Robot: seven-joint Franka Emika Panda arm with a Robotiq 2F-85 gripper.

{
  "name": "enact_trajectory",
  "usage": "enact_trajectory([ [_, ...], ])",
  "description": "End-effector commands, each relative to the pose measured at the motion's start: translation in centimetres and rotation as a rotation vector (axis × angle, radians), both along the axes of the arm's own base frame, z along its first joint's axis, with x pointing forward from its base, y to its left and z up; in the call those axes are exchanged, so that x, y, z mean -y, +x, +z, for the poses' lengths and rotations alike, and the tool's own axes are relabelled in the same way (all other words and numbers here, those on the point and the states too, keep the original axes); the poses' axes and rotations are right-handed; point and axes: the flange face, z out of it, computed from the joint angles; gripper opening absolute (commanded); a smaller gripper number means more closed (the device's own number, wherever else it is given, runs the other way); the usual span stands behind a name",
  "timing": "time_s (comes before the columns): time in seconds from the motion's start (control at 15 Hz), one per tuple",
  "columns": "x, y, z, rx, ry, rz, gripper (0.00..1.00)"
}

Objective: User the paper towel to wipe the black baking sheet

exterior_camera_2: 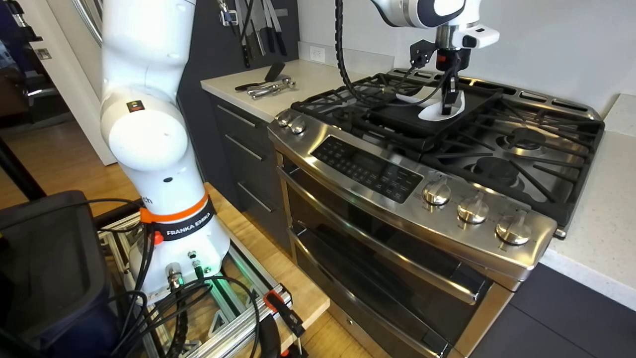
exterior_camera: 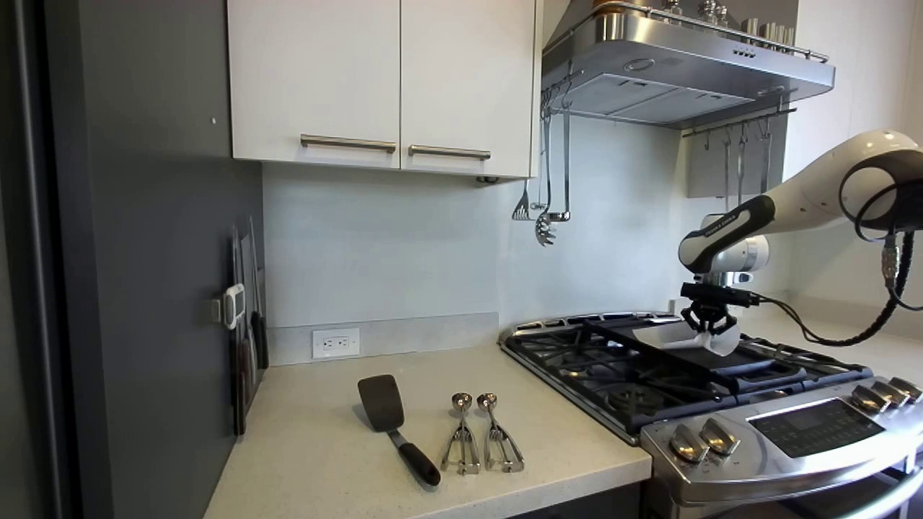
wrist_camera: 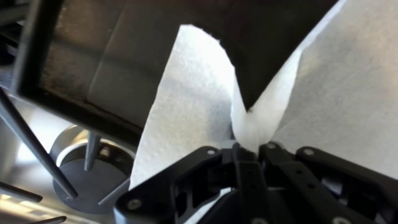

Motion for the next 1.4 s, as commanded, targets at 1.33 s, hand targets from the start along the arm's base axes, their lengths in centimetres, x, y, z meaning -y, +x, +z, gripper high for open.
enact_trajectory([
  [1.33,-1.7,-7.7,-1.4,-0.318,0.208,0.09,0.0],
])
